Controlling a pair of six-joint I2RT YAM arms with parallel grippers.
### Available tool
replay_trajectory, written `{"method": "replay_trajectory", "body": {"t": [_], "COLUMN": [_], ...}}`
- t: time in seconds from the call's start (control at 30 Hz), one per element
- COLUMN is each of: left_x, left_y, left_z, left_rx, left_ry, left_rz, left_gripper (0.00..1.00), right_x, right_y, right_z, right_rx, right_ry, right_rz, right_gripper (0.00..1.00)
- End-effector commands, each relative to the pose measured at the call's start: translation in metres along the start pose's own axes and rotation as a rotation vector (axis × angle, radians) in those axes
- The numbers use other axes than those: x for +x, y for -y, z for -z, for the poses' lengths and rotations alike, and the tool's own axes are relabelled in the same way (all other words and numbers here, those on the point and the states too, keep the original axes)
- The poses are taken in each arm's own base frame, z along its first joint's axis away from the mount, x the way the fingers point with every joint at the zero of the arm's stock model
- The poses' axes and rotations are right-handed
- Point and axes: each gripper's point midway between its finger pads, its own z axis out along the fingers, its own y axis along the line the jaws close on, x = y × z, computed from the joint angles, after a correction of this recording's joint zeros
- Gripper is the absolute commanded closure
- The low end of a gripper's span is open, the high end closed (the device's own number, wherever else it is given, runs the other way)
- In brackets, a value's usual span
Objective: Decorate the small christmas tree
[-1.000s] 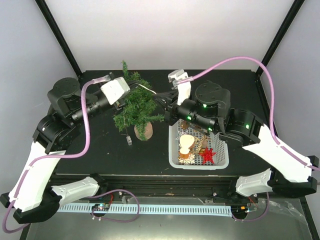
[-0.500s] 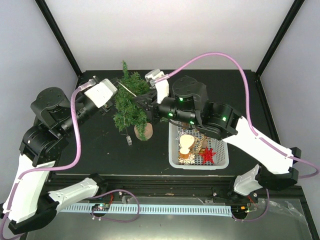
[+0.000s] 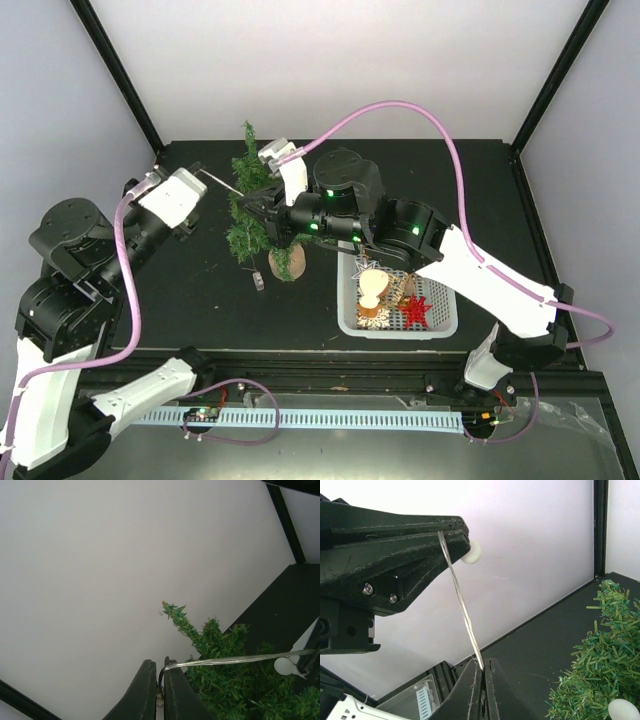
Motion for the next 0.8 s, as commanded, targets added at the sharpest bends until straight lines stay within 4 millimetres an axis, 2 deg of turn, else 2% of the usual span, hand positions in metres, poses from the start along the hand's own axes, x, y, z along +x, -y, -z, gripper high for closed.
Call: {"method": "replay_trajectory", "body": {"t": [0.0, 0.17, 0.23, 0.33, 0.53, 0.77], "left_x": [-0.005, -0.005, -0.003, 0.002, 0.014, 0.026], "left_y": [-0.032, -0.037, -0.037, -0.037, -0.04, -0.047], "left_z": [0.019, 0.022, 0.021, 0.019, 0.014, 0.012], "left_rx": [-0.153, -0.176, -0.184, -0.195, -0.239, -0.297], "left_ry": [0.003, 0.003, -0.002, -0.016, -0.051, -0.091], "left_rz": [-0.004, -0.009, -0.013, -0.021, -0.051, -0.078], "left_gripper": [0.98, 0.98, 0.98, 0.98, 0.98, 0.99], "right_x": [0.007, -0.005, -0.013, -0.025, -0.041, -0.046], "right_y": [-0.004, -0.005, -0.002, 0.004, 0.017, 0.033], "right_z": [0.005, 0.018, 0.029, 0.047, 0.086, 0.111], "right_rx": [-0.011, 0.006, 0.034, 0.081, 0.17, 0.261], "right_ry": [-0.042, -0.017, 0.014, 0.065, 0.158, 0.204], "right_rz": [0.004, 0.018, 0.024, 0.033, 0.045, 0.056], "right_gripper": [0.94, 0.8, 0.66, 0.54, 0.5, 0.5]}}
